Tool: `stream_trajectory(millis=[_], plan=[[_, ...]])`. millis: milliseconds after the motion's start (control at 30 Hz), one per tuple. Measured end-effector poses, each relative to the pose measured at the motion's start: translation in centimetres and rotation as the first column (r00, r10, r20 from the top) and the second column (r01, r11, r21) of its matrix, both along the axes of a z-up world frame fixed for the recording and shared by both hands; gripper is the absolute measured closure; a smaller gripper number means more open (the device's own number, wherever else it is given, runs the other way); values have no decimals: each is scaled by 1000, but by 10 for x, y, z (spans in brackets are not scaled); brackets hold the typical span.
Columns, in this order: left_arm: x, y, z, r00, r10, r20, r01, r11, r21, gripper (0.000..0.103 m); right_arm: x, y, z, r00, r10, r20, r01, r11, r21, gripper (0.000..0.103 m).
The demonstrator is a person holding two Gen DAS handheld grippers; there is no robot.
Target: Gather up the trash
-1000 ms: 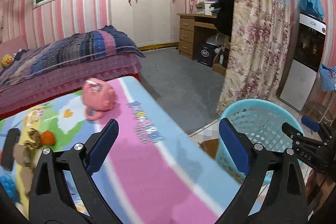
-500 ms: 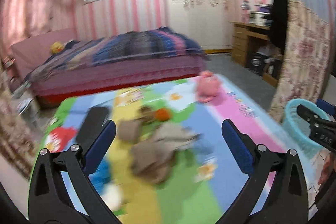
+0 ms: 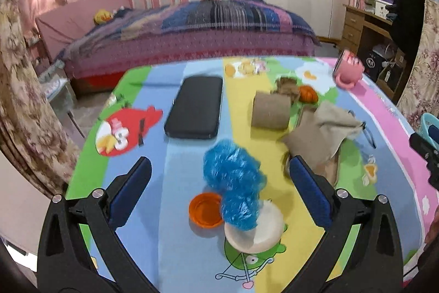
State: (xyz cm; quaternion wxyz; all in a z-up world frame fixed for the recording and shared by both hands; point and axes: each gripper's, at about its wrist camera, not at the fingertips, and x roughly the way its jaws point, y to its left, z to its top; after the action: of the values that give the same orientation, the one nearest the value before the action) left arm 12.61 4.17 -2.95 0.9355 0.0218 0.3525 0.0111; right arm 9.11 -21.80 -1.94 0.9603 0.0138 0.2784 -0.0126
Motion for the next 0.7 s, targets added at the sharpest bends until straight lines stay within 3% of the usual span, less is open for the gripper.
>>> stream_trajectory(millis=[100, 500, 700], plan=[[6, 5, -7, 999, 7, -41, -8, 1000, -26, 11, 1, 0, 3, 1000, -4, 3, 4, 1000, -17, 16], [7, 4, -17, 998, 21, -59, -22, 1000, -13, 11, -9, -21, 14, 999, -49, 10, 49, 999, 20, 16], [8, 4, -15, 999, 16, -50, -18, 999, -42, 11, -3, -18, 10, 999, -42, -1, 42, 999, 15, 16]])
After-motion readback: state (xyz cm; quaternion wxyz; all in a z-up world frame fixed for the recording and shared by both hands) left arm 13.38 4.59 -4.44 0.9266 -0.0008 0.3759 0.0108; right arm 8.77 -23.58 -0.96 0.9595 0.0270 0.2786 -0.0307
